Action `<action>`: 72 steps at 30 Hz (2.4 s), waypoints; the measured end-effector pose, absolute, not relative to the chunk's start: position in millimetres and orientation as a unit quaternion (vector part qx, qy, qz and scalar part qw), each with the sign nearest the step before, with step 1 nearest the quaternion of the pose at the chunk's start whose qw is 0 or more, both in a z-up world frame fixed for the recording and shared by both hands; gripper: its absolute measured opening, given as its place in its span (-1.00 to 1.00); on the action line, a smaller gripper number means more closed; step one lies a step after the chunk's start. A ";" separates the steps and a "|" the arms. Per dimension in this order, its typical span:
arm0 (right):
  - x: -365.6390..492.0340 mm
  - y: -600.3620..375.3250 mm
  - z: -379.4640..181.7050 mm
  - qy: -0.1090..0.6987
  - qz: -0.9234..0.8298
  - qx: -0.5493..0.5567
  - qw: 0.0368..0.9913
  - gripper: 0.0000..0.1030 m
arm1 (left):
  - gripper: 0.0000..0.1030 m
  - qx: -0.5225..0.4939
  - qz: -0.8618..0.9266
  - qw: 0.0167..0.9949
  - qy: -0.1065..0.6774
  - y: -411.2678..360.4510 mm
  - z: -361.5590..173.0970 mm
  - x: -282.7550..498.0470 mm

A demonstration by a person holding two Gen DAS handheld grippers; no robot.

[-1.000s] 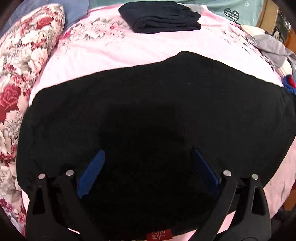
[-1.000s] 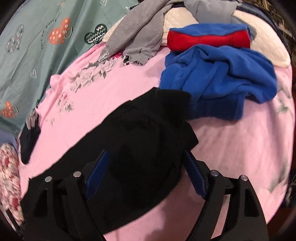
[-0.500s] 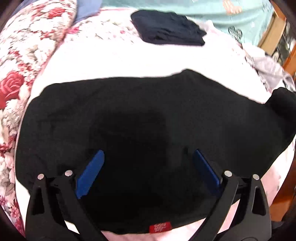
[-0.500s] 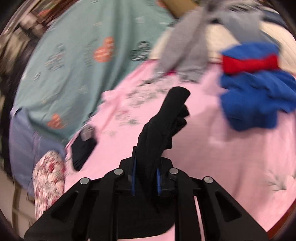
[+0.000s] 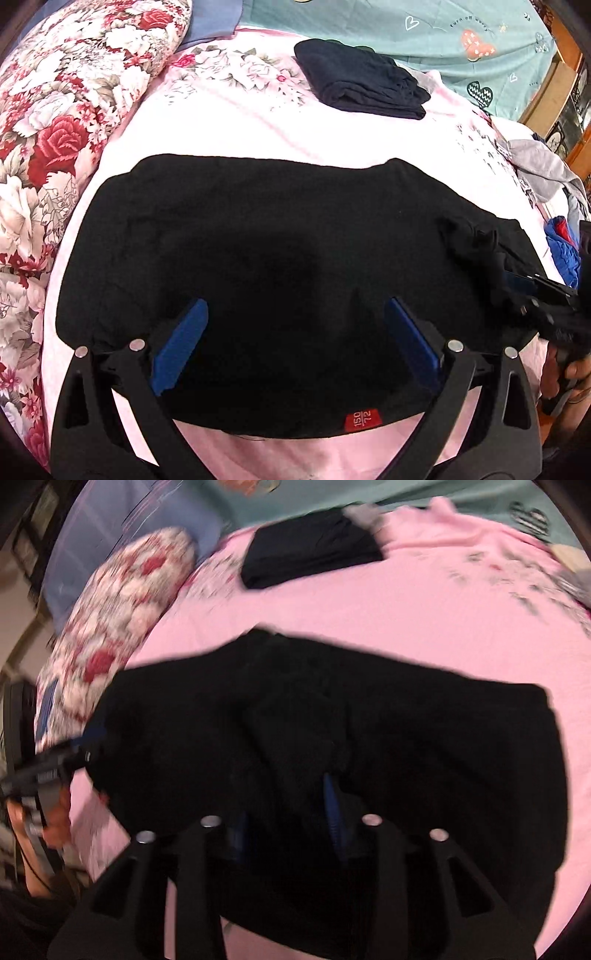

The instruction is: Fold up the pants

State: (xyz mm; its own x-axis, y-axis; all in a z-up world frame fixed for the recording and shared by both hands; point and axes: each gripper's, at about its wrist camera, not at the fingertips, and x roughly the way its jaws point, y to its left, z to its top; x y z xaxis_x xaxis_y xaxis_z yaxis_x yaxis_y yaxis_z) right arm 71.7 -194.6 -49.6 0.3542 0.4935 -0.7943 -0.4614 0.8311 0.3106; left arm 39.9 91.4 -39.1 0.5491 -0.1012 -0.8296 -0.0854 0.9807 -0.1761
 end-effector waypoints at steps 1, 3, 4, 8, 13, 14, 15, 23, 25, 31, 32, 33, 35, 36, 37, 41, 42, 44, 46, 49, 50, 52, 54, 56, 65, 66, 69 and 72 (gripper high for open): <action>67.0 -193.3 -47.6 0.486 0.301 0.012 0.820 0.16 | 0.91 -0.097 -0.006 0.875 0.475 89.8 -38.8 41.1; 65.0 -199.7 -43.6 0.487 0.317 0.029 0.813 0.15 | 0.91 -0.096 -0.011 0.875 0.475 85.6 -38.7 43.2; 65.8 -204.7 -43.5 0.489 0.322 0.043 0.809 0.15 | 0.91 -0.094 -0.013 0.875 0.476 83.1 -38.6 44.4; 75.5 -248.4 -26.2 0.469 0.317 0.112 0.817 0.15 | 0.91 -0.083 -0.023 0.874 0.478 69.7 -35.5 49.1; 91.7 -305.6 -27.1 0.460 0.234 0.154 0.842 -0.03 | 0.91 -0.070 -0.031 0.872 0.483 52.9 -33.7 59.0; 93.2 -305.3 -32.7 0.466 0.246 0.162 0.834 -0.29 | 0.91 -0.070 -0.034 0.871 0.486 49.6 -34.4 61.8; 93.6 -298.9 -38.4 0.471 0.263 0.167 0.825 -0.46 | 0.91 -0.072 -0.037 0.868 0.489 46.7 -35.2 64.4; 80.6 -196.5 -67.9 0.513 0.393 0.071 0.760 -0.52 | 0.91 -0.081 -0.036 0.861 0.502 27.8 -32.5 78.8; 76.8 -196.8 -59.7 0.505 0.414 0.062 0.755 -0.35 | 0.91 -0.079 -0.037 0.862 0.500 23.8 -29.4 80.4; 86.4 -259.4 -47.8 0.490 0.388 0.110 0.773 -0.17 | 0.91 -0.054 -0.090 0.866 0.489 -18.3 -18.3 93.7; 94.9 -282.2 -46.6 0.485 0.358 0.137 0.786 -0.17 | 0.91 -0.051 -0.101 0.865 0.489 -26.8 -17.5 96.0; 103.4 -303.5 -46.1 0.479 0.324 0.154 0.801 -0.17 | 0.91 -0.048 -0.115 0.864 0.487 -36.7 -16.8 98.8; 118.3 -330.7 -46.9 0.471 0.278 0.161 0.821 -0.22 | 0.91 -0.041 -0.141 0.858 0.492 -56.3 -21.1 105.2; 127.5 -338.7 -50.3 0.476 0.269 0.168 0.821 -0.29 | 0.91 -0.037 -0.146 0.852 0.501 -64.1 -26.5 108.7; 141.1 -346.4 -57.0 0.486 0.257 0.178 0.816 -0.33 | 0.91 -0.031 -0.148 0.845 0.513 -71.4 -33.8 112.1; 181.4 -358.7 -71.6 0.477 0.186 0.165 0.843 -0.59 | 0.94 0.030 -0.109 0.835 0.539 -90.7 -66.4 114.9; 186.6 -361.1 -76.3 0.487 0.179 0.176 0.837 -0.64 | 0.94 0.031 -0.108 0.836 0.536 -90.7 -65.4 112.1; 183.8 -358.7 -71.5 0.488 0.187 0.168 0.836 -0.63 | 0.94 0.023 -0.110 0.833 0.542 -86.2 -62.7 110.8; 171.9 -359.5 -62.4 0.481 0.217 0.177 0.831 -0.61 | 0.93 0.010 -0.107 0.832 0.544 -78.8 -59.1 111.7; 133.6 -370.2 -49.1 0.481 0.265 0.179 0.816 -0.60 | 0.92 -0.002 -0.103 0.838 0.535 -71.5 -51.2 114.0; 116.8 -370.2 -48.3 0.487 0.276 0.159 0.814 -0.60 | 0.92 -0.002 -0.103 0.841 0.531 -71.0 -49.6 115.7; 89.6 -367.7 -55.6 0.505 0.288 0.125 0.804 -0.60 | 0.92 0.001 -0.102 0.841 0.532 -69.6 -52.5 117.8; 55.9 -367.2 -61.0 0.507 0.290 0.082 0.808 -0.61 | 0.92 -0.008 -0.098 0.835 0.541 -66.6 -58.1 121.7; 29.8 -374.1 -54.0 0.508 0.298 0.069 0.805 -0.49 | 0.92 -0.022 -0.100 0.832 0.545 -62.6 -63.0 122.5; 47.3 -366.3 -38.1 0.480 0.312 0.078 0.816 -0.28 | 0.92 -0.026 -0.098 0.836 0.540 -60.0 -63.1 115.5; 48.9 -359.6 -47.3 0.499 0.316 0.065 0.804 -0.28 | 0.92 -0.030 -0.097 0.836 0.539 -57.3 -63.0 113.7; 29.0 -351.9 -48.6 0.486 0.354 -0.004 0.799 -0.22 | 0.92 -0.040 -0.097 0.841 0.531 -48.2 -62.8 109.4; 21.8 -367.5 -43.7 0.498 0.379 -0.008 0.780 -0.01 | 0.92 -0.046 -0.101 0.845 0.523 -45.4 -63.4 108.2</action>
State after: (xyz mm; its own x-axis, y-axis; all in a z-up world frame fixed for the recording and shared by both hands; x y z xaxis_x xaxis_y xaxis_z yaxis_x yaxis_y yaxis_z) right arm 21.8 -367.5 -43.7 0.2162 0.5831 -0.7831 -0.6000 0.7121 0.3646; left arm 108.2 -45.4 -63.4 0.4322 -0.2190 -0.8748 0.1222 0.9753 -0.1838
